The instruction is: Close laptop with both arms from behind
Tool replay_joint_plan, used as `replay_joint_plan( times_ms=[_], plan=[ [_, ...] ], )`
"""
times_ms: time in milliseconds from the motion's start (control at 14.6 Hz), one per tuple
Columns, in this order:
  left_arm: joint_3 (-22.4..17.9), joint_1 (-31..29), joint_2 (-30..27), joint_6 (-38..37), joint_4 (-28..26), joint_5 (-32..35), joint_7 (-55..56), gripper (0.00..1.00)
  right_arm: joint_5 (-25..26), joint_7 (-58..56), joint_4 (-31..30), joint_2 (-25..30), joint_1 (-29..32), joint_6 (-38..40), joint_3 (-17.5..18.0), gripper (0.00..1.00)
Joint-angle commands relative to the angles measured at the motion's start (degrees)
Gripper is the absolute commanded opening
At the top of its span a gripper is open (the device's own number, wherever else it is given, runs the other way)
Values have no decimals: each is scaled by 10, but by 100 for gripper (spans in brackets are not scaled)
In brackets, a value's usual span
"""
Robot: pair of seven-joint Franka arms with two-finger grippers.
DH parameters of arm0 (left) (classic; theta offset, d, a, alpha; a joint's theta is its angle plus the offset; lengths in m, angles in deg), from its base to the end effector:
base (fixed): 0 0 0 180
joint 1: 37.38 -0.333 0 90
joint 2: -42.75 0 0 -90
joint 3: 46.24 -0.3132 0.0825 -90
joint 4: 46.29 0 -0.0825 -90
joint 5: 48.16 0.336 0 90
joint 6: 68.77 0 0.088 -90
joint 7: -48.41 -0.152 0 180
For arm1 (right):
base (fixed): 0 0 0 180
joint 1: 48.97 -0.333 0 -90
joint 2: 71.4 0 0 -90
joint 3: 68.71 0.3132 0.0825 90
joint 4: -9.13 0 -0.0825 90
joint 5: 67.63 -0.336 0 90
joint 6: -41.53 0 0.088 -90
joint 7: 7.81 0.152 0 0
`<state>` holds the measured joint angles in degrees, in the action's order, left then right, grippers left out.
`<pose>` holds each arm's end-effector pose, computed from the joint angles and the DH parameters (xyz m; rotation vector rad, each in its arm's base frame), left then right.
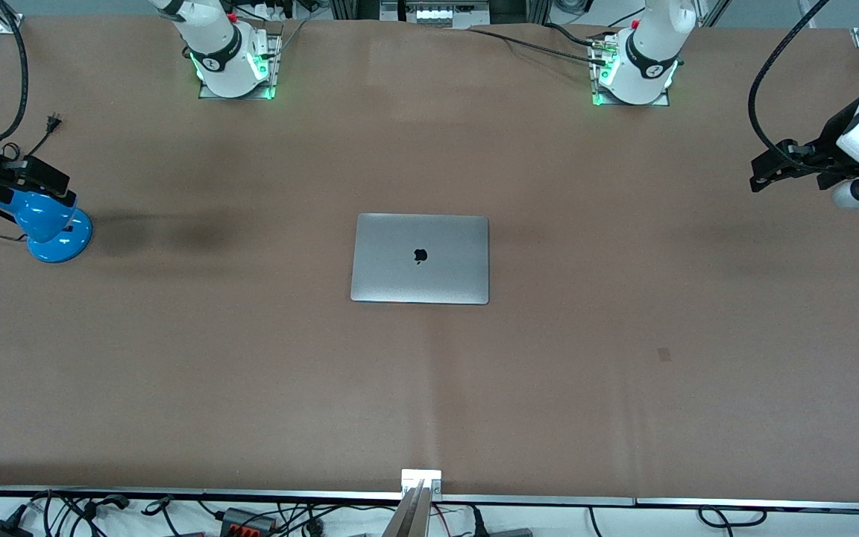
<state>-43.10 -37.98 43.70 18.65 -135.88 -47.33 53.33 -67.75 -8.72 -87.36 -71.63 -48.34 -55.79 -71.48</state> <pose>0.5036 -0.0199 0.5676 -3.1227 -0.0652 0.0835 0.5158 -0.0303 0.5374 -3.1393 0.0686 -0.0165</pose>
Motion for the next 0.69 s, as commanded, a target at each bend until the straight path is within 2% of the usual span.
replay_joint_plan(
  times_ms=[0,618],
  plan=[
    [5,2,2,-1,13,-7,-9,100,6,-8,-10,11,4,9,6,100],
    [6,2,2,-4,14,-11,-8,100,5,-8,-10,11,4,7,6,100]
  ],
)
